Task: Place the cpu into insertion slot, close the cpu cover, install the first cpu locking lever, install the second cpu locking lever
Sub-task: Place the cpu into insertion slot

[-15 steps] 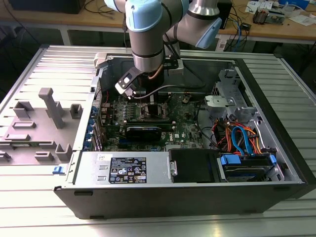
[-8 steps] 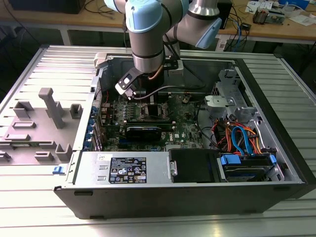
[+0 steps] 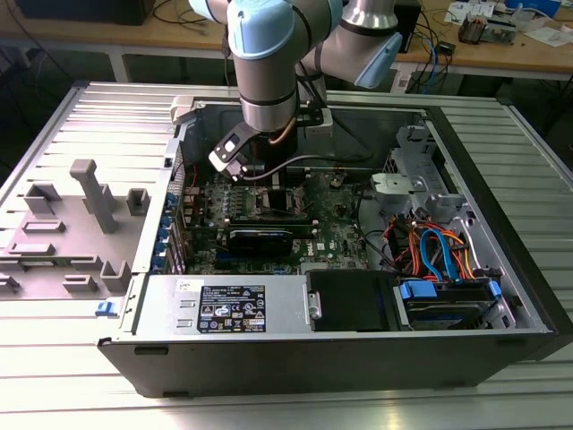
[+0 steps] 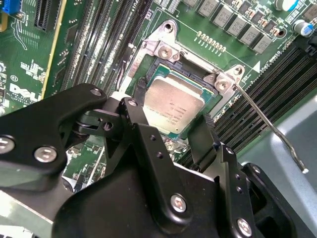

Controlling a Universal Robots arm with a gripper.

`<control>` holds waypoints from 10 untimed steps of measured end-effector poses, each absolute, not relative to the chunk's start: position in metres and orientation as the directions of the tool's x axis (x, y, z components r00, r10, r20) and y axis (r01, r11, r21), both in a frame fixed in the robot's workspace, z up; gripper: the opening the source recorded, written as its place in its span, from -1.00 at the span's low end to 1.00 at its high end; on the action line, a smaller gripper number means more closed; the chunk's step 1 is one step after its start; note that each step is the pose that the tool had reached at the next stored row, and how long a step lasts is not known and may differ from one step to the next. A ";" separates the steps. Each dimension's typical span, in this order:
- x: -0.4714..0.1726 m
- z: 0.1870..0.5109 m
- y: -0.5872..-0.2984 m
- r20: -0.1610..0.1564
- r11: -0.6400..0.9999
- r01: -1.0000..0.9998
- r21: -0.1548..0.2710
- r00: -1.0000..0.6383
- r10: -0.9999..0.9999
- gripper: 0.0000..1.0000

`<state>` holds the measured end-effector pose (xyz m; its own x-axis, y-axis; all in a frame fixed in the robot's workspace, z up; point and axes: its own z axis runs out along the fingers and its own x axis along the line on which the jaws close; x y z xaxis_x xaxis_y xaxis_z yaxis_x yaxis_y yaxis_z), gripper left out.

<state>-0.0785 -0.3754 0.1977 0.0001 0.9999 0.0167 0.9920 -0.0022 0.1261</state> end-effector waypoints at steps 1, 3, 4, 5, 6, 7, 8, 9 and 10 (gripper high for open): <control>-0.079 0.198 -0.375 0.017 -0.002 0.992 0.126 0.000 1.000 0.23; -0.079 0.198 -0.375 0.017 -0.002 0.992 0.126 0.000 1.000 0.23; -0.079 0.198 -0.375 0.017 -0.002 0.992 0.126 0.000 1.000 0.23; -0.079 0.198 -0.375 0.017 -0.002 0.992 0.126 0.000 1.000 0.23; -0.079 0.198 -0.375 0.017 -0.002 0.992 0.126 0.000 1.000 0.23; -0.079 0.198 -0.375 0.017 -0.002 0.992 0.126 0.000 1.000 0.23; -0.079 0.198 -0.375 0.017 -0.002 0.992 0.126 0.000 1.000 0.23; -0.079 0.198 -0.375 0.017 -0.002 0.992 0.126 0.000 1.000 0.23; -0.079 0.198 -0.375 0.017 -0.002 0.992 0.126 0.000 1.000 0.23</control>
